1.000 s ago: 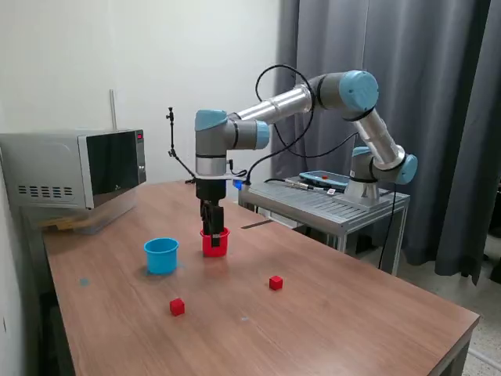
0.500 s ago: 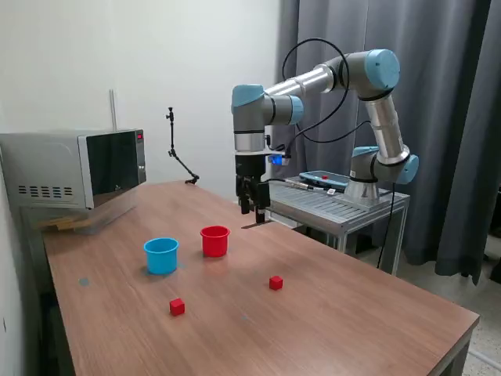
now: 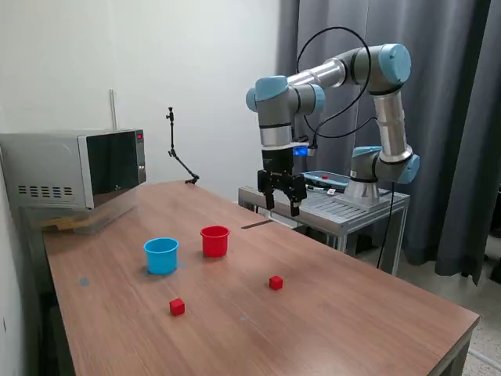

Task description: Place red objects in the red bin, and blue objects in the blue bin.

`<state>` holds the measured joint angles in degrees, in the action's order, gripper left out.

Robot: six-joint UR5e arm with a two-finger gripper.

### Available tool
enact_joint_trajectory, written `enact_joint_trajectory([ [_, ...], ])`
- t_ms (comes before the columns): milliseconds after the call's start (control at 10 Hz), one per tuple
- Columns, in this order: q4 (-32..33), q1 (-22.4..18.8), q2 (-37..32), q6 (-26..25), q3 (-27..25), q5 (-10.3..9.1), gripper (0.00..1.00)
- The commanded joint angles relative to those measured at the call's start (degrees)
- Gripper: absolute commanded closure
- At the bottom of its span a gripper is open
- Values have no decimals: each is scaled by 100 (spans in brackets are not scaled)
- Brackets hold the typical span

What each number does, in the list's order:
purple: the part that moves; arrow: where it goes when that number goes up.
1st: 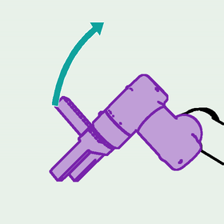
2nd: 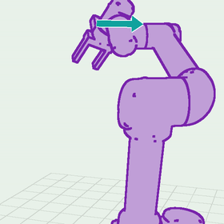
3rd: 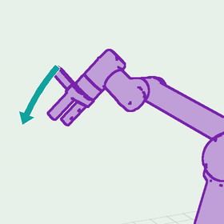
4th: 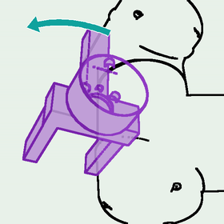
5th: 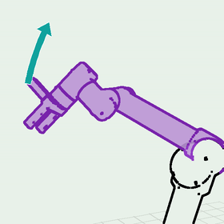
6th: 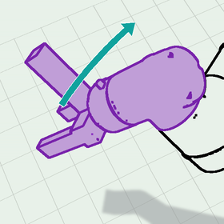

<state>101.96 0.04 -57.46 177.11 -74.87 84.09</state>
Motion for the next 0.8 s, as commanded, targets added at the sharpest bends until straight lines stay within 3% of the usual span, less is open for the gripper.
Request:
enact_joint_trajectory([
  [0,-53,-48,-2,166,-88,-7,0],
  [200,8,-48,59,166,-272,-16,0],
  [700,1324,-48,279,166,-915,-25,0],
])
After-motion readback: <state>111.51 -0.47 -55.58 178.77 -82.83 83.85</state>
